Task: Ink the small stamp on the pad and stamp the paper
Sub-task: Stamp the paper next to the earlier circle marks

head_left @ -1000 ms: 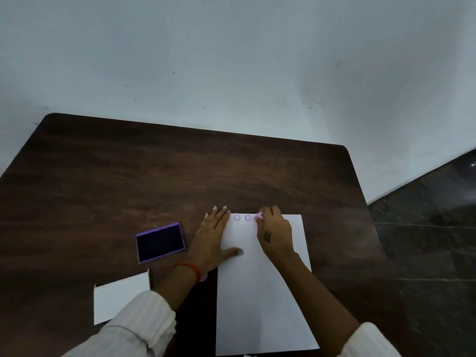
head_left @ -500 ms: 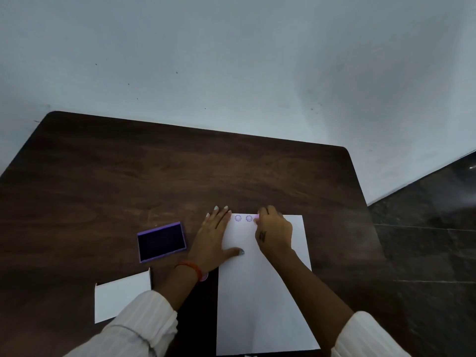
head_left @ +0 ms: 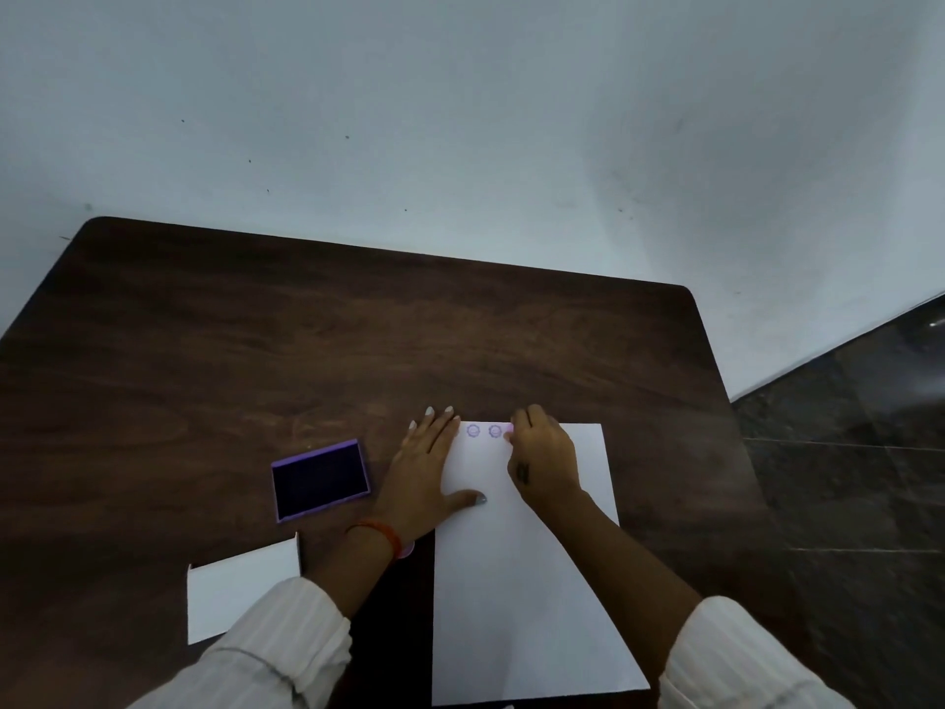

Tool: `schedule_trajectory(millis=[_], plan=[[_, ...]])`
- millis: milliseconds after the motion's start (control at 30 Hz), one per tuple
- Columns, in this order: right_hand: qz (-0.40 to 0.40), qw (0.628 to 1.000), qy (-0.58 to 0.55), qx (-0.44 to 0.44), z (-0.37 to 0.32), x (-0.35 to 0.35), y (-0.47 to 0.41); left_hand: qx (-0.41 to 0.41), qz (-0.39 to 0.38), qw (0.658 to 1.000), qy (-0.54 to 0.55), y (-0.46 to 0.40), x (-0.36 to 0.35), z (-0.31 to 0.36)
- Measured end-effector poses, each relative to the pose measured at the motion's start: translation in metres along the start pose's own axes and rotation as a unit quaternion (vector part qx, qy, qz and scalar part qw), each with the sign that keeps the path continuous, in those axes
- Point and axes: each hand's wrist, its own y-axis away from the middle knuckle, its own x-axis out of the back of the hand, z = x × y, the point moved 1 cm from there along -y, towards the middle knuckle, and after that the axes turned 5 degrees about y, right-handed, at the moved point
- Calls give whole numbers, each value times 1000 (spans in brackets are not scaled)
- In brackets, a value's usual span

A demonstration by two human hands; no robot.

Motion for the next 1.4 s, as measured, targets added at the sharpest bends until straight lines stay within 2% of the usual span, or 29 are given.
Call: schedule_trajectory(millis=[167,367,767,867,967,1033,1100,1200,1267,1333,1400], plan=[[7,999,-11,-31,-1,1,-1,-1,0,1000,-3,0,-1,0],[50,999,-16,12,0,-4,-1,-2,3,1000,-4,-1,-1,-1],[53,998,-7,15,-1,-3,-2,4,-8,1000,-3,0,0,0],[14,1000,-17,-16,4,6,-7,6,-9,1000,0,2,3,2],[45,985,-138,-97,16,15,-5,4,-14,1000,-1,4,7,4],[107,950,-258,-138,23,18,3,5,-12,1000,16,8,12,7],[121,890,-393,-199,26,21,13,13,-4,999,47,13,19,11],[25,727,-621,-292,23,24,30,34,12,997,74,26,29,18],[-32,622,-729,-286,16,24,48,50,31,994,88,39,33,21],[-66,557,-782,-271,10,18,67,65,57,992,89,55,34,20],[-91,509,-814,-263,5,9,84,79,80,990,91,73,31,15]])
